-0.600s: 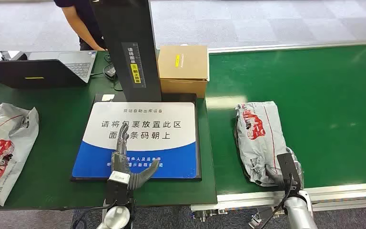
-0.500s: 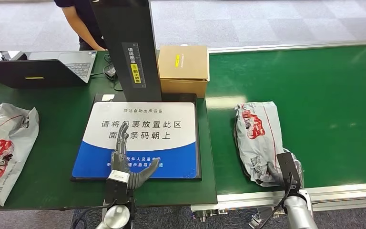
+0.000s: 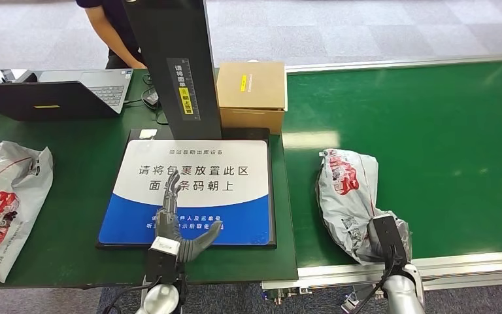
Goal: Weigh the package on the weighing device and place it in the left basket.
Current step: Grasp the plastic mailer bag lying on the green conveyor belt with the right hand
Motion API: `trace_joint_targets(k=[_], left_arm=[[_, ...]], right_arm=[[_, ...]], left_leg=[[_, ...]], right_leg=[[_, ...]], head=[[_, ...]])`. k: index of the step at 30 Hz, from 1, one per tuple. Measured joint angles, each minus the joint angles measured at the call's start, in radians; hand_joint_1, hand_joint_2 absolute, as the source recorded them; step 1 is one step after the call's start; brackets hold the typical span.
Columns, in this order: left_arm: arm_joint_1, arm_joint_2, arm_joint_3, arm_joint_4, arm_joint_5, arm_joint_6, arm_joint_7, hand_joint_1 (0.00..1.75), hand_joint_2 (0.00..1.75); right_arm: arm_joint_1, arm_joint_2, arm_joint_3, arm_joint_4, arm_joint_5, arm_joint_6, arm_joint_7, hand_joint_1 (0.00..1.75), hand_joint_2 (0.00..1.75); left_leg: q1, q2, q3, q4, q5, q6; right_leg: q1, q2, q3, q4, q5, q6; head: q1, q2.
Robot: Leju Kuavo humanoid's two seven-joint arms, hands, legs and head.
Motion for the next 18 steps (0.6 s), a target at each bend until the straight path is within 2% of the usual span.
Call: trace_joint_targets(k=[8, 18], left_arm=[[0.001, -0.004, 0.032, -0.007, 0.004, -0.003, 0.000, 0.00, 1.75], [-0.010, -0.001, 0.035, -0.009, 0.039, 0.031, 0.000, 0.00, 1.75]], right_arm=[[0.057, 0.061, 0.037, -0.251, -0.007, 0.008, -0.033, 1.43, 1.75], [0.129, 0.105, 0.170, -0.566, 0.017, -0.039, -0.072, 1.33, 1.75]], left_leg=[[0.000, 0.000, 0.000, 0.000, 0.000, 0.000], [0.000, 0.000, 0.000, 0.000, 0.000, 0.000]], right_leg=[[0.000, 0.000, 0.000, 0.000, 0.000, 0.000], [0.000, 0.000, 0.000, 0.000, 0.000, 0.000]], head=[[0.000, 0.000], [0.000, 0.000]])
